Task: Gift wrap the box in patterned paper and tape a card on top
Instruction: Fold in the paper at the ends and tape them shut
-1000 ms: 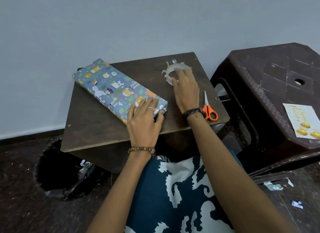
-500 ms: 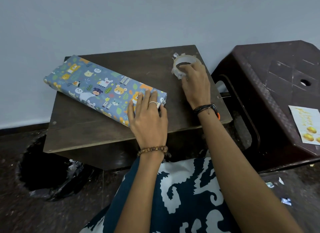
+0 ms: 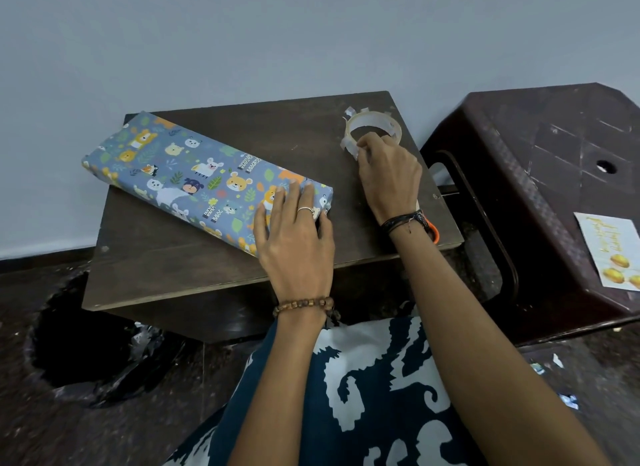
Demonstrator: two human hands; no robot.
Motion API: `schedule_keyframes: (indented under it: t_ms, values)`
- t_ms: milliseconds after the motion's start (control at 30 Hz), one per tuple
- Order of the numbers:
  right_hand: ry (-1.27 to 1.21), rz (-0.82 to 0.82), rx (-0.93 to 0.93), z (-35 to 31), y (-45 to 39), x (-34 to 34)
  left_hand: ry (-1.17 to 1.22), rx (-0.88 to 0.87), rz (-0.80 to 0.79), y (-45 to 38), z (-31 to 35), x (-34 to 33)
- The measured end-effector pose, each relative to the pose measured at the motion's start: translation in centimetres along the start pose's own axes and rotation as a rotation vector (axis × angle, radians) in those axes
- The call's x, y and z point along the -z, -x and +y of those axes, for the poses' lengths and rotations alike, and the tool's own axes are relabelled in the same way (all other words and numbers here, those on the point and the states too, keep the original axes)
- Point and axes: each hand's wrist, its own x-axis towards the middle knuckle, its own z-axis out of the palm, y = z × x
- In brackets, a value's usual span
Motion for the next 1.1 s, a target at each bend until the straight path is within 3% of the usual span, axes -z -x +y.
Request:
schedule_keyframes:
  t_ms: [233,400,533,633,700,967,1100]
  values:
    - [0.077,-0.119,-0.043,-0.8,-0.1,0.6,0.014,0.007,-0.042,-0.1,0.0,0.2]
    - [-0.05,-0.169,-0.098,-1.3,0.4,1.4,0.053,0.033,-0.13,-0.3,0.2,1.0]
    - [-0.402,-0.033,-0.205,-1.3,1.2,2.8,0.269,0.117,-0.285,-1.1,0.5,3.2]
    - [-0.836,0.028,-0.421,-2.0,2.9,4.4,0.617,0.239,-0.461,-2.3,0.1,5.5]
    - [-1.083,0.013,-0.528,-2.6,4.6,5.0,0.721,0.233,-0.481,-3.2,-1.1,6.7]
    - [-1.382,-0.147,-0.756,-4.9,12.5,6.3,0.236,0.017,-0.809,-3.5,-4.0,8.0]
    - [-1.375,-0.204,-0.815,-6.1,13.5,5.8,0.101,-0.01,-0.799,-3.0,-3.8,8.0]
